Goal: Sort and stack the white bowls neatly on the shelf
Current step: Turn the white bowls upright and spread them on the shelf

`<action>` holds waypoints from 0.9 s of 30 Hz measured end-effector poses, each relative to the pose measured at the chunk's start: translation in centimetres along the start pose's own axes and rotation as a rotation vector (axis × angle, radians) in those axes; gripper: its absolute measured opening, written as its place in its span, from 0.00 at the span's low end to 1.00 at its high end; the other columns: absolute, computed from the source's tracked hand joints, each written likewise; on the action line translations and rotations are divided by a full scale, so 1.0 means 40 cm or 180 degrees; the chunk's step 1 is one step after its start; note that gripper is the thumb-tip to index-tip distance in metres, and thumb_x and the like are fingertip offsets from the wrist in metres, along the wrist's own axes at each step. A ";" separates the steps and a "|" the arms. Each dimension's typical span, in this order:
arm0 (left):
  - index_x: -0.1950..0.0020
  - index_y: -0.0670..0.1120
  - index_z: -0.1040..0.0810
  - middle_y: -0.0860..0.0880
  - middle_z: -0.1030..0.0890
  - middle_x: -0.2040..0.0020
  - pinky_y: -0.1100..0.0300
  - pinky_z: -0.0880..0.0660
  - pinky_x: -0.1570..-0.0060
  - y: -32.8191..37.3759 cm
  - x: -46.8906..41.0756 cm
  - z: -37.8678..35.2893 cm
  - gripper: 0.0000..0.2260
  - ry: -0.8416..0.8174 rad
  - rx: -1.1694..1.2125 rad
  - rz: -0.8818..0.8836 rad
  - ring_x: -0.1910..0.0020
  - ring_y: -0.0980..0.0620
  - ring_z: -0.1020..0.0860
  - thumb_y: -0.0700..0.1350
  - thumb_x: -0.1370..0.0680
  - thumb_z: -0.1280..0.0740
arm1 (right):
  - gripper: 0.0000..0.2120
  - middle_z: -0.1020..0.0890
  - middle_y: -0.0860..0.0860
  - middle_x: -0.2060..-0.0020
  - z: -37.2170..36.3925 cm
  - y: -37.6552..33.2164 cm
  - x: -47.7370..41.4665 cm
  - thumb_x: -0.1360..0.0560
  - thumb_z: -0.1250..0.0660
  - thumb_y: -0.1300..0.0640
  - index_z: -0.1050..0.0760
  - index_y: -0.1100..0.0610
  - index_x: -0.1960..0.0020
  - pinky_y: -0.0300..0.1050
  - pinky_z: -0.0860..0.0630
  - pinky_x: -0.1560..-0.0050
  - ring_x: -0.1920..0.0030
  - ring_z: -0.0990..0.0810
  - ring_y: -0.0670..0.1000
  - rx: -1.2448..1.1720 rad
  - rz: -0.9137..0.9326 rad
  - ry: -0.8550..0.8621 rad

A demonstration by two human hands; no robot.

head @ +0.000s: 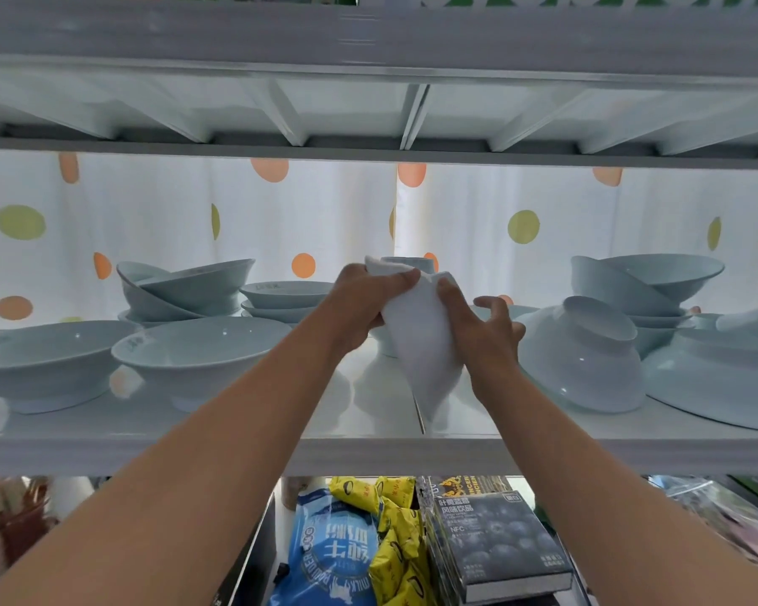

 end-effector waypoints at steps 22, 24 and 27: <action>0.38 0.46 0.28 0.46 0.21 0.49 0.55 0.26 0.53 0.016 0.102 -0.171 0.19 -0.0194 -0.4642 -0.0502 0.50 0.46 0.23 0.46 0.28 0.31 | 0.49 0.37 0.51 0.28 -0.045 -0.077 0.028 0.46 0.22 0.39 0.38 0.51 0.30 0.53 0.33 0.32 0.28 0.38 0.50 0.1705 0.2987 -0.1381; 0.39 0.47 0.28 0.47 0.20 0.50 0.56 0.28 0.56 0.004 0.104 -0.183 0.20 -0.0199 -0.4866 -0.0571 0.50 0.46 0.22 0.46 0.29 0.30 | 0.42 0.29 0.55 0.37 -0.048 -0.068 0.039 0.46 0.19 0.44 0.31 0.60 0.39 0.53 0.28 0.39 0.35 0.30 0.54 0.1576 0.3087 -0.1294; 0.40 0.47 0.28 0.48 0.20 0.51 0.57 0.29 0.57 -0.006 0.107 -0.195 0.17 -0.0224 -0.5098 -0.0797 0.51 0.47 0.21 0.48 0.28 0.32 | 0.37 0.28 0.58 0.46 -0.050 -0.051 0.049 0.47 0.19 0.47 0.31 0.64 0.48 0.54 0.25 0.48 0.47 0.26 0.58 0.1437 0.3103 -0.1040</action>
Point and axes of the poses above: each hand's wrist, its own x-axis away from the middle knuckle, its own z-axis out of the back of the hand, y = z × x, the point moved 9 cm from there along -x, towards the middle knuckle
